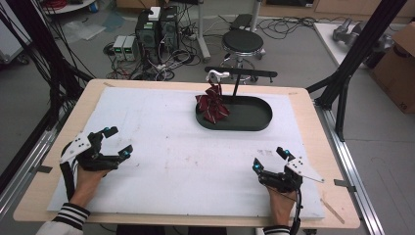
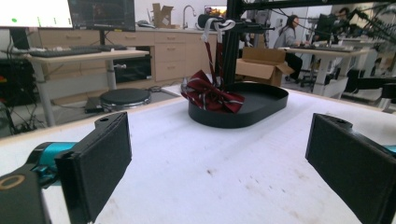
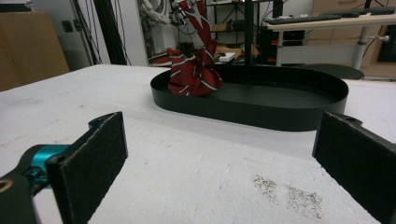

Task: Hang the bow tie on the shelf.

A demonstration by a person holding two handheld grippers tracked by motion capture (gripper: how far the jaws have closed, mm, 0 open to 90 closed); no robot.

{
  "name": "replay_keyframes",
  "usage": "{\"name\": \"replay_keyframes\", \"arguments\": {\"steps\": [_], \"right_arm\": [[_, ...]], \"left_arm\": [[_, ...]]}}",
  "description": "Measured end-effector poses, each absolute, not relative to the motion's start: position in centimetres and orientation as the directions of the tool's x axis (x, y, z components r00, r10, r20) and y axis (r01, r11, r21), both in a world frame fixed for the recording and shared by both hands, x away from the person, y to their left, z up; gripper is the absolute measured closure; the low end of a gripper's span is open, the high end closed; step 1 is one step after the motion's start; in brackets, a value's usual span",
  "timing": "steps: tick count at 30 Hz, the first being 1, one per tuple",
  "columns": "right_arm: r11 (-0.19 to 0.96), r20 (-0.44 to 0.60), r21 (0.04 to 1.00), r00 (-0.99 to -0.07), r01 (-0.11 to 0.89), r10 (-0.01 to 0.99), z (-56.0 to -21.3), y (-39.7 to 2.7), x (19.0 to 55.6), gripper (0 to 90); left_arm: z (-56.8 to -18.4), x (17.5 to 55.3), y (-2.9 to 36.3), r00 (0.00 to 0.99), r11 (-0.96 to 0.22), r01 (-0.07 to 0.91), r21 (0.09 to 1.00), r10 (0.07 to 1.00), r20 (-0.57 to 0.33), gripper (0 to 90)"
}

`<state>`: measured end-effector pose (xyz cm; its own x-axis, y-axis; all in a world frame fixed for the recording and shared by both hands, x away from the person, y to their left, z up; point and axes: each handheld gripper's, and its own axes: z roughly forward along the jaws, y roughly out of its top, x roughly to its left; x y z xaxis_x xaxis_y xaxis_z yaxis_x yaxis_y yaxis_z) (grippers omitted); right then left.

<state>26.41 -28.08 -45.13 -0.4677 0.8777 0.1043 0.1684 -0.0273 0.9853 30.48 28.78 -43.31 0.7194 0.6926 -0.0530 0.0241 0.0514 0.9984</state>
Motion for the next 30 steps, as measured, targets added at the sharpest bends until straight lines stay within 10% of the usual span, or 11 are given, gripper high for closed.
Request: {"name": "replay_keyframes", "arguments": {"steps": [30], "right_arm": [[0.005,0.071,0.987,-0.473,0.159,0.878,-45.1,-27.8,26.3,2.1]], "left_arm": [[-45.5,29.1,28.5,0.648,0.053,-0.005,0.999,0.760,-0.037,7.7]]}}
